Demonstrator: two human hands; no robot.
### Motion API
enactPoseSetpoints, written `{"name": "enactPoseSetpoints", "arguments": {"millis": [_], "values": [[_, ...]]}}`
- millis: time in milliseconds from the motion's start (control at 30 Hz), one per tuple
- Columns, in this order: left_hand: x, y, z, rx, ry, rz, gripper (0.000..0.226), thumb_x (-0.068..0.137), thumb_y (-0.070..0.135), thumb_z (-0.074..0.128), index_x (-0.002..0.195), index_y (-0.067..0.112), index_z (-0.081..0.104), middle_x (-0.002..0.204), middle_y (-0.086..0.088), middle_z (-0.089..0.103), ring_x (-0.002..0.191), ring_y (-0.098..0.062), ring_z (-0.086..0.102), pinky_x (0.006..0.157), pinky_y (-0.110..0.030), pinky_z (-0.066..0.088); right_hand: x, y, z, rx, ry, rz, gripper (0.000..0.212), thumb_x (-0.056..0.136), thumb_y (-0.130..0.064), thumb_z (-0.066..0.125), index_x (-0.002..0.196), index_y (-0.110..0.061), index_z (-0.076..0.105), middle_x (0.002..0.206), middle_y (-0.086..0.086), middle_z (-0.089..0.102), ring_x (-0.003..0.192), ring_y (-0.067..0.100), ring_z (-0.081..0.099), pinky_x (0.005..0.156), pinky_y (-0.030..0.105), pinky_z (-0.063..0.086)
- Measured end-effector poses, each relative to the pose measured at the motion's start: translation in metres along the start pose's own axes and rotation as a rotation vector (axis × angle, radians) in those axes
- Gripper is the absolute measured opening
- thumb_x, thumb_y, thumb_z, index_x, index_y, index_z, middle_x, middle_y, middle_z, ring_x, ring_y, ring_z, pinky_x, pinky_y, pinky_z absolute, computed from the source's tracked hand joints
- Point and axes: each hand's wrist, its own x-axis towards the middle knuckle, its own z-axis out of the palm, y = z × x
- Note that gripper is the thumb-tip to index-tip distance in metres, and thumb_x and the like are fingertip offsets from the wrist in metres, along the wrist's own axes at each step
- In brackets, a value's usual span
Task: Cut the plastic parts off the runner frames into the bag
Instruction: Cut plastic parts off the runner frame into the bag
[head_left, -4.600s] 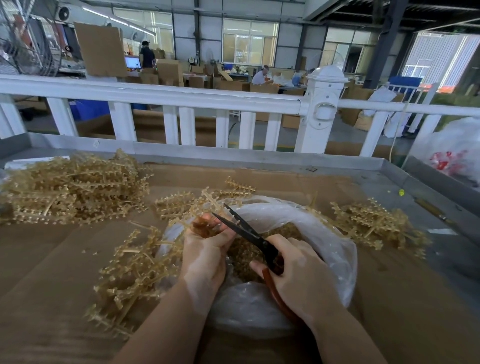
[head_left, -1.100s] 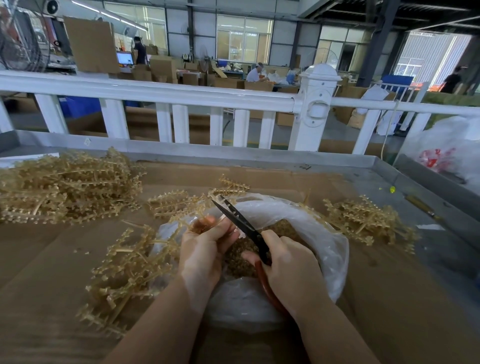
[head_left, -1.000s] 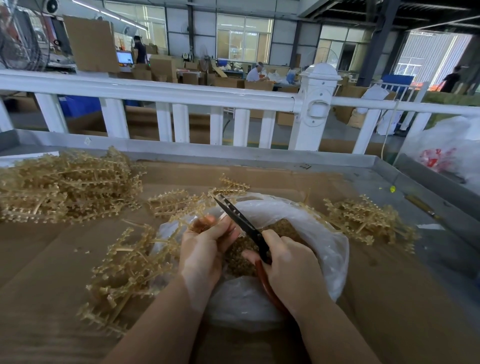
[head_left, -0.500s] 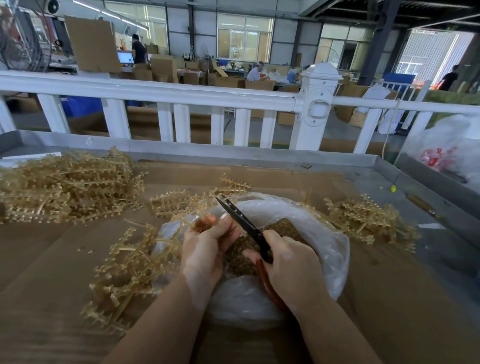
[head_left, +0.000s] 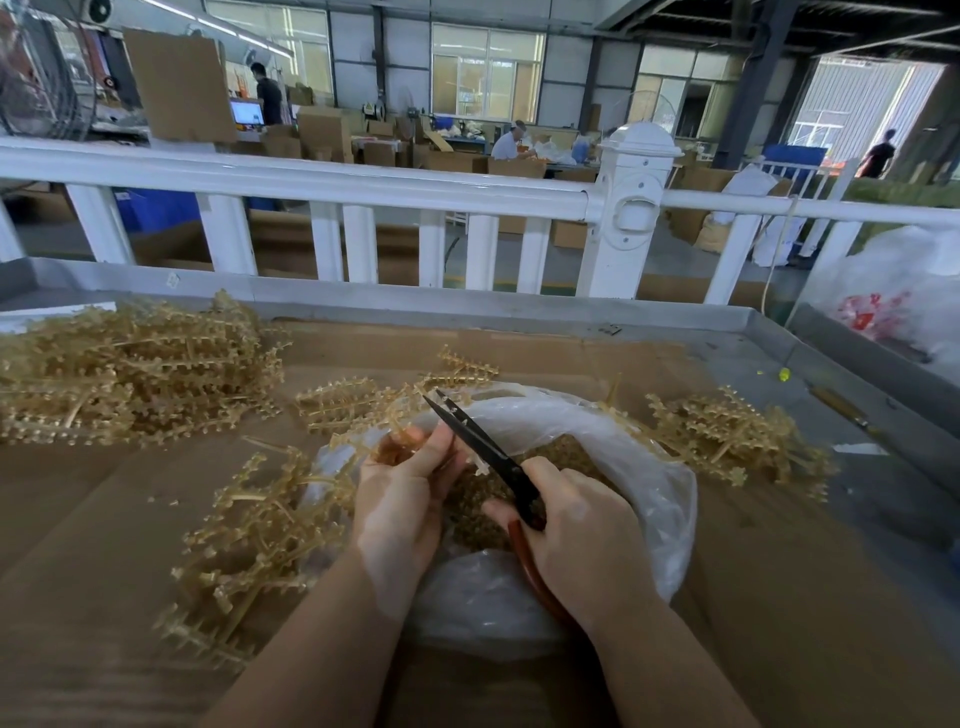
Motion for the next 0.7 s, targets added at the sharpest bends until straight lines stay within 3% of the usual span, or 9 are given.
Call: {"name": "enactPoseSetpoints", "arguments": {"millis": [67,233,533,700], "values": [[-0.0018,-0.0004,-0.0007,0.025,-0.012,-0.002,0.019,0.073,-0.007,0.067,0.079,0.006,0.054,0.066,-0.005,0.069,0.062,-0.015,0.070,0.055,-0.020,0.056,0.0002,-0.0007,-0.0002,0.011,-0.009,0.009,0.036,0.086,-0.056,0.048,0.096,-0.024,0.062,0.077,-0.007,0.062,0.071,0.010,0.056,0.066,0.020,0.044],[-0.0061,-0.0014,0.0001,0.078,-0.049,-0.005,0.024,0.079,-0.013,0.060,0.066,0.006,0.057,0.067,-0.007,0.065,0.060,-0.016,0.068,0.056,-0.022,0.057,0.0012,-0.0013,-0.0010,0.018,-0.032,0.029,0.042,0.086,-0.058,0.041,0.102,-0.025,0.060,0.086,-0.007,0.062,0.082,0.011,0.056,0.075,0.021,0.042],[-0.0052,-0.0011,0.0009,0.117,-0.081,-0.044,0.016,0.080,-0.011,0.059,0.076,0.004,0.057,0.060,-0.004,0.067,0.055,-0.013,0.067,0.056,-0.020,0.056,0.0021,-0.0032,-0.0031,0.028,-0.011,0.020,0.038,0.087,-0.056,0.044,0.097,-0.024,0.061,0.077,-0.009,0.062,0.072,0.008,0.055,0.066,0.018,0.039],[-0.0056,-0.0007,-0.0017,0.106,-0.102,-0.051,0.018,0.060,-0.004,0.068,0.072,0.006,0.058,0.067,-0.008,0.067,0.059,-0.016,0.068,0.058,-0.022,0.058,0.0028,-0.0026,-0.0038,0.004,0.007,-0.002,0.025,0.085,-0.045,0.064,0.093,-0.021,0.064,0.069,-0.007,0.063,0.061,0.008,0.056,0.058,0.017,0.040]]}}
